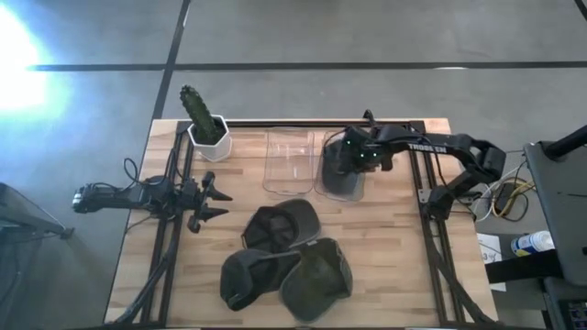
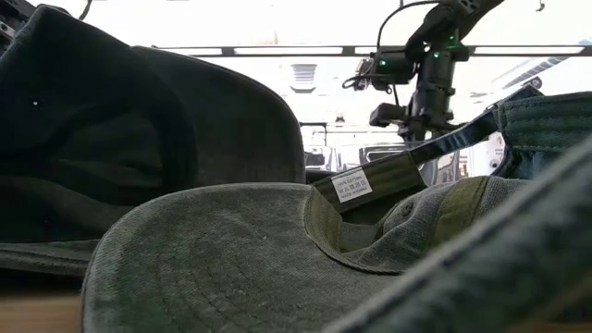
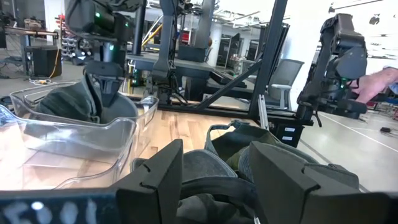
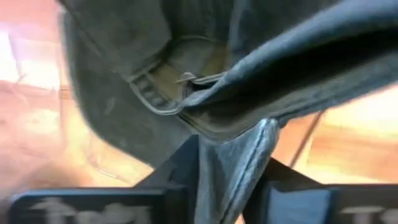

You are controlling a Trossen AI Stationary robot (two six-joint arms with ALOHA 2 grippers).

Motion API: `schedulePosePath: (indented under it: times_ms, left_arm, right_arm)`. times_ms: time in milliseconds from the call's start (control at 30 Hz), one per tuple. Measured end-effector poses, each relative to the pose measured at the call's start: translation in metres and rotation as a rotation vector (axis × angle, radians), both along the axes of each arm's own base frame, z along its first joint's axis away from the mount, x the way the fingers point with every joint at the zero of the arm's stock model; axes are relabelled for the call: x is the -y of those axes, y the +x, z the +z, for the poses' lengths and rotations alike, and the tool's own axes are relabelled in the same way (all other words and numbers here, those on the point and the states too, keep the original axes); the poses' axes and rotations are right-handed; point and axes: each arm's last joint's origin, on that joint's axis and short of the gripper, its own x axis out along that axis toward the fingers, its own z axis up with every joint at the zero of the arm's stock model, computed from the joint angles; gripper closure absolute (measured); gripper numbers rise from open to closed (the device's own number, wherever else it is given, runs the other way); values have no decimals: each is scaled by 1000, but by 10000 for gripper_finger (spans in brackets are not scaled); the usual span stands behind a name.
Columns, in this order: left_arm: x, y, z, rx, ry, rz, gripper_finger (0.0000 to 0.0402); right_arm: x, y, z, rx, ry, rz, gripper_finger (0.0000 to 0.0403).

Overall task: Pick & Place hat
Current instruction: Put the left dark green cap into the right transparent bin, then put the dark green cap into the right transparent bin

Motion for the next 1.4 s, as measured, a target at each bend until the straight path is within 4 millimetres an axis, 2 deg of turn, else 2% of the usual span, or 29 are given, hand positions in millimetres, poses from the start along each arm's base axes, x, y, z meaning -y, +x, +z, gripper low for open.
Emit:
schedulePosePath:
  times_ms: [133,333,500,600,733,967,1167,1400]
  left_arm:
    - [0,0,0,0,0,0,223]
    - [0,0,0,0,0,0,223]
    - [0,0,0,0,0,0,223]
    - [0,0,0,0,0,0,223]
    - [0,0,0,0,0,0,223]
    - [0,0,0,0,0,0,223]
    - [0,0,0,0,0,0,223]
    - [0,0,0,0,0,0,223]
  right_arm:
    - [3,1,15,-19,-49,47,256]
    - [-5,-10,58,3,-99,142,188]
    - [-28,-24,85,64,-124,215,162]
    - [-54,-33,92,90,-73,264,157]
    - [-96,-39,83,97,45,275,162]
    - [-176,-33,48,169,195,307,170]
    - [-230,-28,17,226,314,286,168]
    - [-288,-18,2,298,478,275,169]
